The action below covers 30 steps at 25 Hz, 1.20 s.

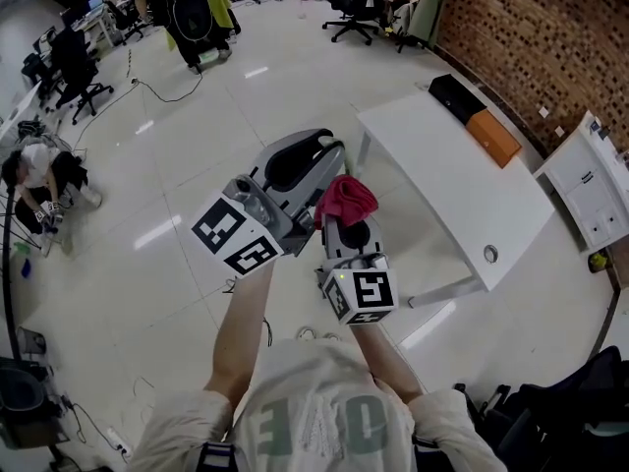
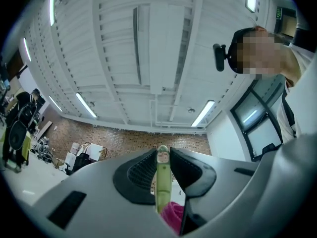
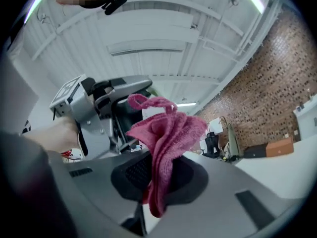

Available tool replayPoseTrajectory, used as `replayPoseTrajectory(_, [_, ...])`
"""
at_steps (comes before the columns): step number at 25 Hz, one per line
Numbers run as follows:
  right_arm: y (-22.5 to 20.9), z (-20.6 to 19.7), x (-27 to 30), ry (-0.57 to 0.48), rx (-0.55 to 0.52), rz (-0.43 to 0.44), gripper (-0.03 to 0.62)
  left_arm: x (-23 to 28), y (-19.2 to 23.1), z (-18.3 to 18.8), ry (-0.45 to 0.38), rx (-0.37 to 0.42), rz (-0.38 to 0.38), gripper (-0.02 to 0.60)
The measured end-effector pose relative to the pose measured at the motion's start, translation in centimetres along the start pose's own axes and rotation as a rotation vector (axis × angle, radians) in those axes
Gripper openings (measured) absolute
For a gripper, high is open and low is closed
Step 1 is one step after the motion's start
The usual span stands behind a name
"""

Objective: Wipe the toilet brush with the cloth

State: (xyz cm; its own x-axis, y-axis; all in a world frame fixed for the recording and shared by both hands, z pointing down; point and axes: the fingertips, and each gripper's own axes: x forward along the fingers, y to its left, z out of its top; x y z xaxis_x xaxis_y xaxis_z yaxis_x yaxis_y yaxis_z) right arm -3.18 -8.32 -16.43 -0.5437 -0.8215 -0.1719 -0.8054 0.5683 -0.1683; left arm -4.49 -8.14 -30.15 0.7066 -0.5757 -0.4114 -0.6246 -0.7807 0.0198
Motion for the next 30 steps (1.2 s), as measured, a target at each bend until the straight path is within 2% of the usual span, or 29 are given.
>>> replayPoseTrajectory(9, [0.8,3.7,1.4,-0.059,-0.079,0.017,0.031,0.1,-0.1,-2.4,0.035,-0.018,0.002,0.094])
replayPoseTrajectory(13, [1.3,3.8,1.6,-0.063,-0.085,0.052,0.032,-0.1,-0.3,-3.4,0.052,-0.042,-0.01,0.094])
replayPoseTrajectory(20, [1.5,2.8,-0.8,-0.065,-0.117,0.093,0.032,-0.9,2.3,-3.5,0.018,-0.07,0.013,0.094])
replayPoseTrajectory(23, [-1.2,2.9,-3.3,-0.078,-0.136,0.037,0.031,-2.0,3.3,-3.4,0.004,-0.072,-0.01,0.094])
replayPoseTrajectory(26, [-5.5,1.7,-4.1,-0.011,-0.184,-0.052,0.031,-3.2,4.0,-3.0,-0.013,-0.062,-0.051,0.094])
replayPoseTrajectory(30, [-10.0,0.5,-5.1,0.043,-0.167,-0.146,0.032,-4.0,4.5,-3.1,-0.045,-0.068,-0.131,0.094])
